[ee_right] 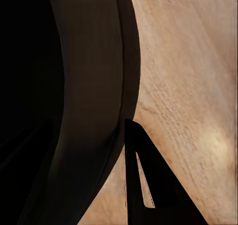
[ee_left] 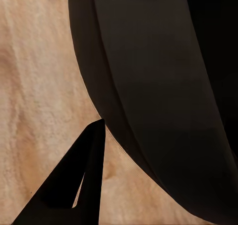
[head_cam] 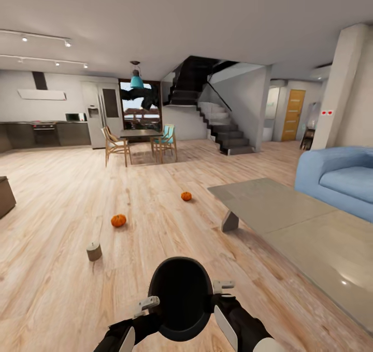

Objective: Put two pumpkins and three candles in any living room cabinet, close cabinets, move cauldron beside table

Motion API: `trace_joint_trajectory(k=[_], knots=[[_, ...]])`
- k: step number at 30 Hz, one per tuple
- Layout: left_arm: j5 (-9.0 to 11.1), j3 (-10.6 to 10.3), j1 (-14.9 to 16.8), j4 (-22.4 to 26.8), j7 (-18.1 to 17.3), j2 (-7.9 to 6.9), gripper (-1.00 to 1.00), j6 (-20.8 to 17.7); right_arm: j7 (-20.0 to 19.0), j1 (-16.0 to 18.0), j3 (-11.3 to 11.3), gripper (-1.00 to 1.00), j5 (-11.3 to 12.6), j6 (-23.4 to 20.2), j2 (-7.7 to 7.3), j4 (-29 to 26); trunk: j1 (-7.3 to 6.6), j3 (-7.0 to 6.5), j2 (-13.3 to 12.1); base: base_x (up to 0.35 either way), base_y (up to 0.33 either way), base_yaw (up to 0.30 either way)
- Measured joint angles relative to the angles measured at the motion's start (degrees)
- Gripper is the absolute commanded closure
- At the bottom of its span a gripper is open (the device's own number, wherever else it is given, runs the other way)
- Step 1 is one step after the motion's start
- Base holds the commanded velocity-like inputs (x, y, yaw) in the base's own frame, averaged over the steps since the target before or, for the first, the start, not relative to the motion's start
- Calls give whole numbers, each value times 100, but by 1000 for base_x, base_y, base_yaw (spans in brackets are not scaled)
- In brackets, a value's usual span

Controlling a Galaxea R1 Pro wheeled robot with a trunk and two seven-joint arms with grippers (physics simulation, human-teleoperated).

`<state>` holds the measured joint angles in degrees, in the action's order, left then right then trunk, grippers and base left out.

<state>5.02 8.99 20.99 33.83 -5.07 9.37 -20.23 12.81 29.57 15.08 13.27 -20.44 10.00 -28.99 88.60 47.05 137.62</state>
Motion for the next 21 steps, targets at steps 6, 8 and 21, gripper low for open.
trace_joint_trajectory(k=[6, 8, 21], knots=[[14, -21, 0, 5, 7, -5, 100, -1, -1, 0, -1, 100, 2, 6, 0, 1, 0, 0, 0, 0, 0, -277], [15, -22, 0, 4, 7, -5, 100, -1, -1, 0, -1, 100, 1, 4, 0, 1, 0, 0, 0, 0, 0, -277], [4, -18, 0, 4, 0, -5, 100, 0, -1, 0, -1, 100, 1, 5, 0, 0, 0, 0, 0, 0, 0, -141]])
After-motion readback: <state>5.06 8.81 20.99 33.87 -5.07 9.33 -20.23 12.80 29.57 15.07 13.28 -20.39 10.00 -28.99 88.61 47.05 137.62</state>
